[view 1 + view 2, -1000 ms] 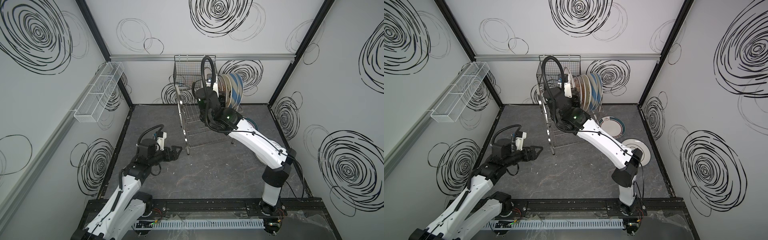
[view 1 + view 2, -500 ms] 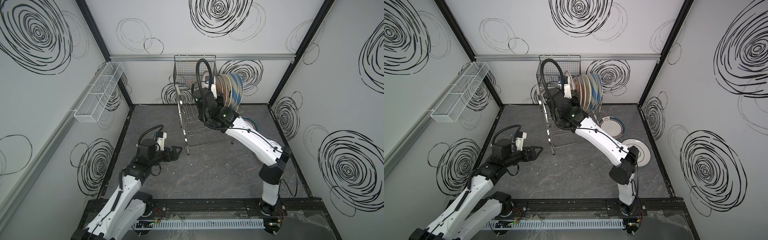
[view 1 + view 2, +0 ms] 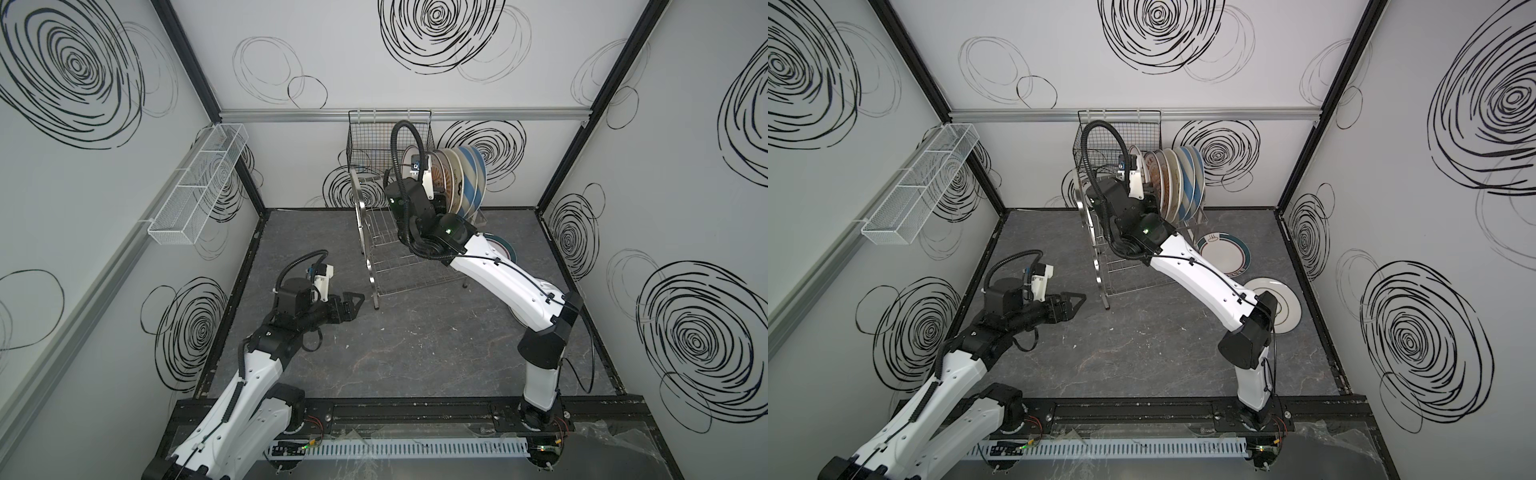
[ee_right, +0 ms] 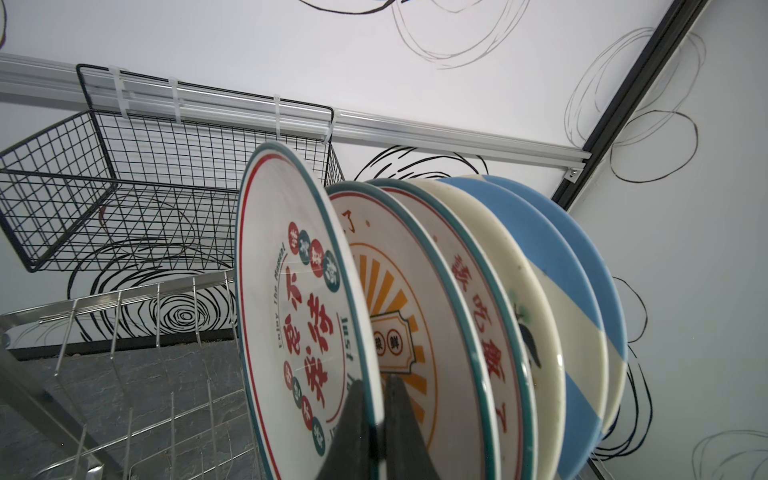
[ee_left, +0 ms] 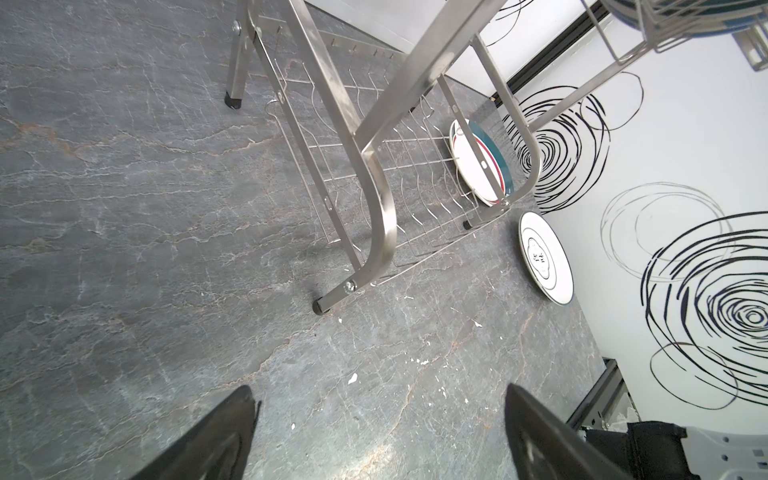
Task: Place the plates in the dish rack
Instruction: 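Lower the red-lettered plate into the rack slot with the right gripper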
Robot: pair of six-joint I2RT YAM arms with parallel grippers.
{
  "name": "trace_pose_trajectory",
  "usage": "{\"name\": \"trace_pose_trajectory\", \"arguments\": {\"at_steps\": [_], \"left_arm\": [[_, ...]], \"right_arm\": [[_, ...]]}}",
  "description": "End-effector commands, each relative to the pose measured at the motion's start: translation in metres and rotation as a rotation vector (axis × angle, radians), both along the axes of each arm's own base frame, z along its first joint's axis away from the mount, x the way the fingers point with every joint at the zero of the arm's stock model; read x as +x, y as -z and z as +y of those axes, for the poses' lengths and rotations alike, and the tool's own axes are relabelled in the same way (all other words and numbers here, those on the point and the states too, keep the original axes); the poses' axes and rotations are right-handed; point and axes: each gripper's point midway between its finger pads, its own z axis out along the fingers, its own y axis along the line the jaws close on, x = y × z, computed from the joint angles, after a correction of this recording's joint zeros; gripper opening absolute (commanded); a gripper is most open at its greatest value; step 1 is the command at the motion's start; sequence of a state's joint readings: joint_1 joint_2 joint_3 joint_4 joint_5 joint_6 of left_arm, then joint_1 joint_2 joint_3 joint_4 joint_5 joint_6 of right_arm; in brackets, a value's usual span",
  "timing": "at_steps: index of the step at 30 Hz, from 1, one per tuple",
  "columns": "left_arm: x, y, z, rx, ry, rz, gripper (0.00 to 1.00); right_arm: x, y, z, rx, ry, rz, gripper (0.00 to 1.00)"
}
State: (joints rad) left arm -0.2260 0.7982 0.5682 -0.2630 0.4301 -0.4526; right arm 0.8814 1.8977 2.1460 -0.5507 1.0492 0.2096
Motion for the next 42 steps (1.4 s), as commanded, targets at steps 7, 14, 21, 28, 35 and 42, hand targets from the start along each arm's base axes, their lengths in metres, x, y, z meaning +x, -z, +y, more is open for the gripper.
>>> {"name": "trace_pose_trajectory", "arguments": {"at_steps": [7,14,21,28,35,42], "left_arm": [[0.003,-0.006,-0.001,-0.003,0.014,-0.045,0.96],[0.004,-0.006,0.0,-0.001,0.01,-0.045,0.96],[0.004,-0.007,0.002,0.003,-0.001,-0.049,0.96],[0.005,-0.007,0.005,0.012,-0.017,-0.05,0.96],[0.007,-0.006,0.012,0.037,-0.052,-0.049,0.96],[0.008,-0.002,0.014,0.059,-0.072,-0.038,0.96]], "right_arm": [[-0.012,-0.026,-0.003,0.035,-0.01,-0.043,0.34],[-0.026,-0.051,-0.004,0.063,-0.053,-0.064,0.52],[-0.048,-0.08,-0.013,0.194,-0.194,-0.082,0.65],[-0.082,-0.087,-0.034,0.242,-0.331,-0.028,0.68],[-0.115,-0.023,-0.058,0.179,-0.385,0.248,0.72],[-0.153,0.109,-0.093,0.211,-0.35,0.606,0.85]]}}
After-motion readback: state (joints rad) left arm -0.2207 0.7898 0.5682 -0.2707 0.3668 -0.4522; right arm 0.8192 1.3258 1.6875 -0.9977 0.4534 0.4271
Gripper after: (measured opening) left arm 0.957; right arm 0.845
